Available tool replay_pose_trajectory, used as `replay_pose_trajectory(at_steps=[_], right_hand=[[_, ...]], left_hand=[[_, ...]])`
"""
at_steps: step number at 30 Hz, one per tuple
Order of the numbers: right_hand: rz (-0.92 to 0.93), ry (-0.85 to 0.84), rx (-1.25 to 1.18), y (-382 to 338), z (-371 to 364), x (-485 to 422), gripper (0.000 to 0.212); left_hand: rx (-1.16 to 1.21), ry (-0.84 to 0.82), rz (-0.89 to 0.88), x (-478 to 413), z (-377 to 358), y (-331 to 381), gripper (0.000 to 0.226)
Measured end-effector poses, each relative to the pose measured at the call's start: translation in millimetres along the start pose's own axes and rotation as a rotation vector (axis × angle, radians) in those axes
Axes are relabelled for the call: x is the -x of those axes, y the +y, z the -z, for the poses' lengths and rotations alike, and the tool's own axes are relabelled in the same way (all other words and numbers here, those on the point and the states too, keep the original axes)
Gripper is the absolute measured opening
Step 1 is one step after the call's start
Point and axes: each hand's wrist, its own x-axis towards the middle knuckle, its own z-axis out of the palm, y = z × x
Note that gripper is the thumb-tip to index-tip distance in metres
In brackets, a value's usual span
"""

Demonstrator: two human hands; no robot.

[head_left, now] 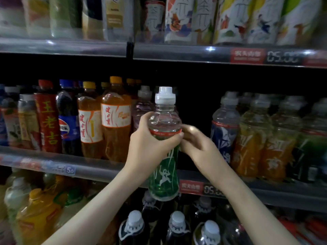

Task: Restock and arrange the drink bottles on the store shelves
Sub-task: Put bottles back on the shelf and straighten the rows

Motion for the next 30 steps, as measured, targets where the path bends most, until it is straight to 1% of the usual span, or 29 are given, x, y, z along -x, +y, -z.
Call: replay_pose_trajectory(at_steps=[1,2,4,6,9,10,13,15,16,18,20,22,23,24,25,28,30], right_hand=[[-0.005,-0.078,-0.024,-1,11,11,0.048],[-0.022,-0.118,0.003,-1,23,20,0.055],[-0.043,-0.104,0.127,1,44,35,0.065],[-0.086,-0.032,0.190,1,65,46,0.064],[-0.164,0.067,0.148,6,103,61,0.053],[-0.179,0.092,0.133,9,115,66,0.050],[-0.220,0.189,0.171,16,152,87,0.055],[-0.240,0.272,0.188,23,174,101,0.059],[-0.250,0.305,0.196,26,184,108,0.058],[-0.283,0.353,0.222,32,202,121,0.058],[-0.305,0.396,0.244,38,221,132,0.058],[-0.337,0.449,0.250,40,240,139,0.054],[-0.349,0.472,0.247,40,249,143,0.052],[-0.353,0.492,0.243,40,257,145,0.049],[-0.353,0.508,0.245,40,264,147,0.046],[-0.331,0.544,0.282,39,280,151,0.042],[-0.321,0.560,0.297,39,284,151,0.042]], left_hand=[[0.013,-0.010,0.003,3,-11,6,0.075],[0.024,-0.022,0.006,5,-22,11,0.074],[0.047,-0.051,0.010,11,-48,23,0.072],[0.049,-0.084,0.016,18,-73,38,0.072],[0.013,-0.169,-0.012,30,-112,60,0.073],[0.001,-0.197,-0.031,33,-122,65,0.077],[-0.034,-0.284,-0.096,43,-159,86,0.084],[-0.024,-0.316,-0.124,50,-182,98,0.078],[-0.018,-0.321,-0.162,52,-194,100,0.070],[-0.095,-0.305,-0.306,54,-217,99,0.054],[-0.282,-0.236,-0.470,50,-237,90,0.044],[-0.496,-0.103,-0.677,41,-255,76,0.040],[-0.581,-0.037,-0.729,37,-262,70,0.043],[-0.652,0.015,-0.728,32,-266,66,0.050],[-0.714,0.040,-0.689,26,-268,62,0.059],[-0.886,0.030,-0.543,14,-270,54,0.084],[-0.935,-0.013,-0.525,8,-274,52,0.095]])
